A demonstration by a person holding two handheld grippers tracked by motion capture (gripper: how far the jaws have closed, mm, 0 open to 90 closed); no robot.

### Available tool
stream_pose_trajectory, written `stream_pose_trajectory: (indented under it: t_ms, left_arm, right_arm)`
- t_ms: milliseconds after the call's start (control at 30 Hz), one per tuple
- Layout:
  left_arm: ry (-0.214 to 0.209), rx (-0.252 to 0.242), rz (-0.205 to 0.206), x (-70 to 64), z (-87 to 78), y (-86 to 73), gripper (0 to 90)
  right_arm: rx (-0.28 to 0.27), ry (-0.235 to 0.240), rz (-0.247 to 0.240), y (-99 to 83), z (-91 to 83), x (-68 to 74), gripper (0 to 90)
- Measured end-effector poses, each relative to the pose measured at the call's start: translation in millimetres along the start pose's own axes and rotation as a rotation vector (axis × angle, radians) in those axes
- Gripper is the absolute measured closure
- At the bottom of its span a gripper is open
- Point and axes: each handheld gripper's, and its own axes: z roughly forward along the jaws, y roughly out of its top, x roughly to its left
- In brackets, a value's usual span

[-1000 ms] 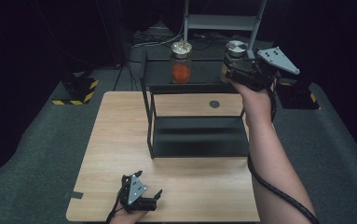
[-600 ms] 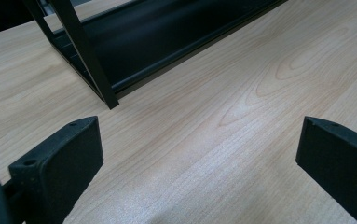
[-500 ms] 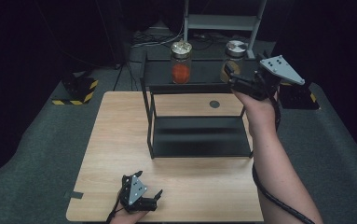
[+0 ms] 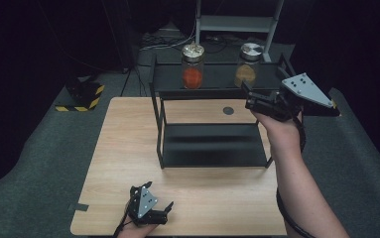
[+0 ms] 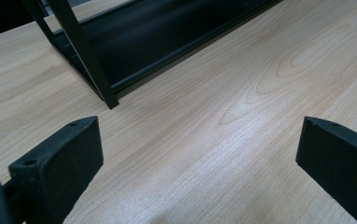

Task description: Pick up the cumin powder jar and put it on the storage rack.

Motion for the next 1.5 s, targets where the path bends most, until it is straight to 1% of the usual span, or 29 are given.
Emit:
stream_pose_trajectory:
  t_ms: [167, 233, 333, 467, 567, 667, 767, 833, 867, 900, 933, 1000, 1100, 1133, 1167, 1200, 1367, 1433, 1500]
  left_arm:
    - [-0.005, -0.001, 0.003, 0.6, -0.1, -0.1, 0.7]
    - [-0.004, 0.002, 0.004, 0.7, -0.1, 0.3, 0.7]
    - [-0.003, -0.001, 0.007, 0.2, -0.3, -0.3, 0.7]
    - [-0.004, 0.001, 0.005, 0.6, -0.2, 0.0, 0.7]
    - [-0.003, -0.003, 0.004, 0.3, -0.3, -0.6, 0.7]
    - [-0.001, 0.001, 0.021, -1.1, -0.4, 0.1, 0.7]
    - [0.0, 0.004, 0.037, -3.1, 0.0, 0.8, 0.7]
    - [-0.002, 0.008, 0.057, -5.0, 0.4, 1.6, 0.7]
    - [-0.003, 0.011, 0.077, -6.1, 0.6, 2.2, 0.7]
    - [-0.005, 0.013, 0.083, -7.0, 0.9, 2.5, 0.7]
    - [-0.003, 0.017, 0.099, -8.3, 1.3, 3.3, 0.7]
    - [-0.001, 0.018, 0.108, -10.1, 1.7, 3.4, 0.7]
    - [0.002, 0.014, 0.108, -10.6, 1.4, 2.8, 0.7]
    - [0.003, 0.009, 0.104, -10.2, 1.0, 1.8, 0.7]
    - [0.003, 0.009, 0.104, -10.2, 1.0, 1.8, 0.7]
    - [0.002, 0.008, 0.103, -10.0, 0.8, 1.6, 0.7]
    - [0.004, 0.009, 0.105, -10.9, 0.9, 1.8, 0.7]
    - [0.004, 0.007, 0.108, -10.6, 0.7, 1.4, 0.7]
    - [0.002, 0.005, 0.104, -10.1, 0.6, 1.2, 0.7]
  right_arm:
    - [-0.003, 0.008, -0.011, -3.8, -9.4, 4.6, 0.0]
    - [-0.002, 0.009, -0.012, -4.3, -10.7, 5.4, 0.0]
    - [0.001, 0.016, -0.023, -8.5, -17.1, 10.0, 0.0]
    - [0.007, 0.016, -0.05, -12.3, -22.5, 15.2, 0.0]
    - [0.008, 0.017, -0.054, -17.2, -27.6, 17.2, 0.0]
    - [0.019, 0.017, -0.062, -23.2, -33.0, 18.6, 0.0]
    - [0.028, 0.019, -0.078, -33.0, -39.2, 19.8, 0.0]
    - [0.036, 0.024, -0.077, -40.4, -43.8, 19.6, 0.0]
    - [0.037, 0.027, -0.074, -43.7, -45.6, 19.3, 0.0]
    - [0.041, 0.031, -0.068, -49.1, -48.8, 18.5, 0.0]
    - [0.044, 0.034, -0.066, -52.4, -50.5, 17.9, 0.0]
    - [0.059, 0.038, -0.074, -60.0, -55.1, 17.3, 0.0]
    - [0.071, 0.042, -0.079, -72.5, -62.3, 16.8, 0.0]
    - [0.073, 0.044, -0.072, -76.2, -64.5, 16.7, 0.0]
    - [0.073, 0.044, -0.072, -76.2, -64.5, 16.7, 0.0]
    - [0.075, 0.049, -0.063, -83.5, -68.6, 17.2, 0.0]
    - [0.099, 0.045, -0.08, -100.2, -77.5, 23.2, 0.0]
    - [0.104, 0.045, -0.081, -102.9, -78.7, 23.9, 0.0]
    - [0.126, 0.041, -0.095, -114.4, -84.0, 27.3, 0.0]
